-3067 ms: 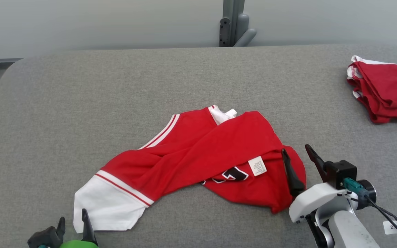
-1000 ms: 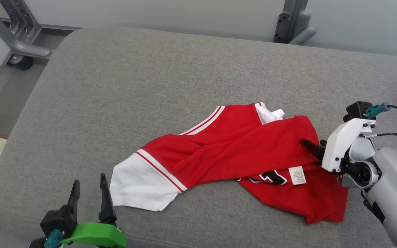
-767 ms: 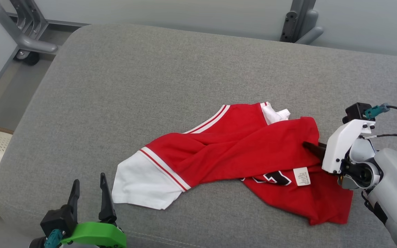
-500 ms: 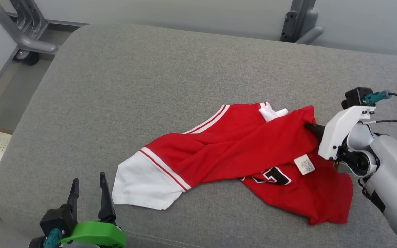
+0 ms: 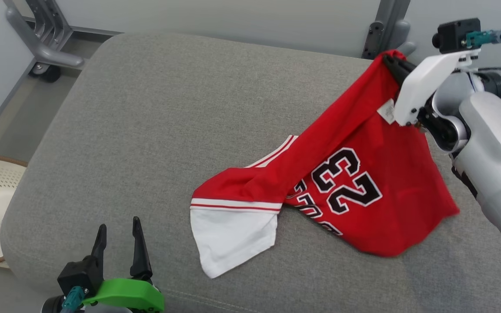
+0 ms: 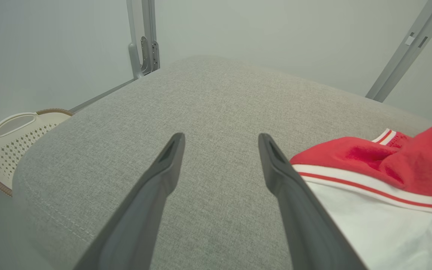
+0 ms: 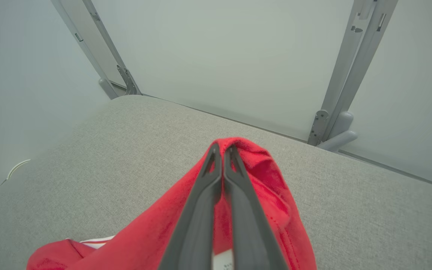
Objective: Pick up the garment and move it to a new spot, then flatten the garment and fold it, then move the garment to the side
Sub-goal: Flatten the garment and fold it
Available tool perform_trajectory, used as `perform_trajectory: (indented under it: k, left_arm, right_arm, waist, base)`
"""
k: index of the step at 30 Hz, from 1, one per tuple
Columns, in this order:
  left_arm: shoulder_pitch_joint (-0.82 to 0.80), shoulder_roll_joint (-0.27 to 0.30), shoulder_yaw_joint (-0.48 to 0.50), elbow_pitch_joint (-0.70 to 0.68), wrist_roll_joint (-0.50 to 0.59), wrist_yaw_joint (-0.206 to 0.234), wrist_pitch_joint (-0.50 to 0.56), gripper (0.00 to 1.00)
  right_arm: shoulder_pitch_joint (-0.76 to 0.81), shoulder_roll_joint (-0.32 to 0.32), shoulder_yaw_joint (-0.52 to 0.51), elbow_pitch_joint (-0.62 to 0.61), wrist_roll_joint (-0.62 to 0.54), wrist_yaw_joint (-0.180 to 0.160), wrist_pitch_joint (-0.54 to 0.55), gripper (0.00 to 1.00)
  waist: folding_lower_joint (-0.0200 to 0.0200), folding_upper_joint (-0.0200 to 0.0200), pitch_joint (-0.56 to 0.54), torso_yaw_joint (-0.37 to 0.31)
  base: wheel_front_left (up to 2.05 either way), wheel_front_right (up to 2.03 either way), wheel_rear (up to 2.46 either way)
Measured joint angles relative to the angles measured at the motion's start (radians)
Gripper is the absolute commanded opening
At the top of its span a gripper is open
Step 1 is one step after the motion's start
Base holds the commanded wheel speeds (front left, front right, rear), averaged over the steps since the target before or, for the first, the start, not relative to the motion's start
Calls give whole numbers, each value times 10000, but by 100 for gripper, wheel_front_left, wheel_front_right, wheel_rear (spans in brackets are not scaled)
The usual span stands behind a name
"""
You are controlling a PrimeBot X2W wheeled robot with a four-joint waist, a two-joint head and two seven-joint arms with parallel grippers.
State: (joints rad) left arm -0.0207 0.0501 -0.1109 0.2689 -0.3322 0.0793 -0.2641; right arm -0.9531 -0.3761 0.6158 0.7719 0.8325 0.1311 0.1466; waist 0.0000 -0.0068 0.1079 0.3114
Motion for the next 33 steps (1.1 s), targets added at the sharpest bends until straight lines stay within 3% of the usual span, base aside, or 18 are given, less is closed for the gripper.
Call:
perform_trajectory:
  k: [8, 13, 18, 25, 33]
  left_arm:
    - [46, 2, 12, 81, -23, 6, 0, 100]
    - [239, 2, 157, 25, -29, 50, 0, 100]
    - [372, 2, 278, -31, -27, 44, 0, 100]
    - [381, 2, 293, -59, -2, 6, 0, 100]
    - [379, 0, 284, -65, -2, -4, 0, 100]
  right_arm:
    - [-1662, 727, 715, 334, -372, 0, -1175, 0]
    - [-1778, 884, 1179, 88, 25, 0, -1678, 0]
    - [-703, 301, 1613, 245, 343, 0, -1814, 0]
    - [1108, -533, 1480, 207, 1011, 0, -2527, 0]
    - [3394, -807, 324, 184, 2127, 0, -3381, 0]
  waist:
    - [0, 0, -250, 384]
    - [0, 0, -426, 379]
    - [0, 0, -465, 64]
    - [0, 0, -413, -492]
    - [0, 0, -300, -1008]
  base:
    - [0, 0, 0]
    - [0, 0, 0]
    - [0, 0, 0]
    - [0, 0, 0]
    - [0, 0, 0]
